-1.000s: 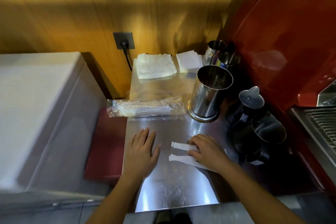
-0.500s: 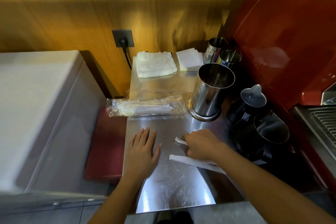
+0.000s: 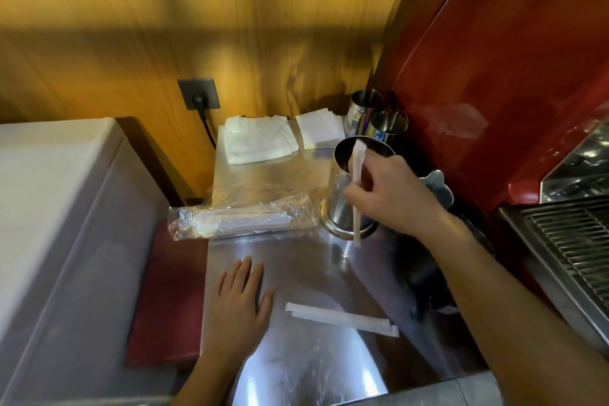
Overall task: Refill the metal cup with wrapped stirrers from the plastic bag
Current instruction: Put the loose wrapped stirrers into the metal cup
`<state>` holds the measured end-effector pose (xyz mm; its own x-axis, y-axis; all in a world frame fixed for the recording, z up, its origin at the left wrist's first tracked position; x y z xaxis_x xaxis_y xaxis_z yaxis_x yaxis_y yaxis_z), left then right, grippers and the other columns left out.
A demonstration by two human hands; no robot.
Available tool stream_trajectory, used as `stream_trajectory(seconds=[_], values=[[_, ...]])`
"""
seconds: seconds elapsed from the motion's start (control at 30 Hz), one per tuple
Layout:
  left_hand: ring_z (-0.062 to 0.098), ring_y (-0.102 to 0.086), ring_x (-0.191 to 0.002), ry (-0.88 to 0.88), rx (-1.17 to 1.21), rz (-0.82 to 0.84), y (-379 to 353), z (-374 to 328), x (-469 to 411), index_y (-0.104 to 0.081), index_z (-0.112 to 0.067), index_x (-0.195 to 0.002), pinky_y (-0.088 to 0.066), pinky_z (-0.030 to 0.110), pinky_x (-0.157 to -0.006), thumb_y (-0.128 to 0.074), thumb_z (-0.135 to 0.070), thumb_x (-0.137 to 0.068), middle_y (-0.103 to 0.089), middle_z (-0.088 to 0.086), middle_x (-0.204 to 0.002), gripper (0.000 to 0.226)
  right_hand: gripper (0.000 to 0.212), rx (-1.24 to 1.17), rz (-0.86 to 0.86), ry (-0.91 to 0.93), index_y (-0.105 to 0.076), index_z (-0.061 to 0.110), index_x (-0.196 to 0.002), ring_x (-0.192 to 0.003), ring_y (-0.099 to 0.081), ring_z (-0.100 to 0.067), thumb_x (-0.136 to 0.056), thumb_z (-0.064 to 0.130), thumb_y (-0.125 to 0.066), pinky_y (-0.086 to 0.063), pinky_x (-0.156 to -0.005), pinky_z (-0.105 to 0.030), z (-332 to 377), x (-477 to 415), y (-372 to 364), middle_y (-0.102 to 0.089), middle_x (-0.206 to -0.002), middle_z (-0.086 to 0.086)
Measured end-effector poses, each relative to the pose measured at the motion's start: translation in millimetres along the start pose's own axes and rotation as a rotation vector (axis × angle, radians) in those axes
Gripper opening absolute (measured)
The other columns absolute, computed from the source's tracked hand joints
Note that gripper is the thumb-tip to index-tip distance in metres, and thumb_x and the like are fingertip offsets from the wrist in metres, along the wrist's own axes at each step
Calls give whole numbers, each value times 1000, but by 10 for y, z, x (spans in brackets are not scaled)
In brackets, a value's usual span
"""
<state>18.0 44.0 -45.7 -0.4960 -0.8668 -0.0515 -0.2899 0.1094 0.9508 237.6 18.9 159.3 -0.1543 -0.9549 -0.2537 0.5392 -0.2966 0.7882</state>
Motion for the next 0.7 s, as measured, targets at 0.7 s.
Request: stream_trajectory(seconds=[0.7], values=[[29,-53,-120,9,-1,11,-43,35,9,-58,-12,-120,-37,44,-103,-19,-51,-92,-60,13,-127,62,23,312,232,-294,-54,18,-96,-82,-56,-23,-80,35,-56,-38,-66,-33,-713,-551,-27,-61,-92,-3]])
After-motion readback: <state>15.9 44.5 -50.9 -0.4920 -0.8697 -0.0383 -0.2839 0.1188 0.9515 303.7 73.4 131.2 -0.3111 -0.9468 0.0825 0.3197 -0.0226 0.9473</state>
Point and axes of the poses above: each hand's wrist, its own x-axis away from the middle knuckle, its own y-axis out of the back of the hand, z = x × y, the point moved 6 cm from there along -x, towards the middle knuckle
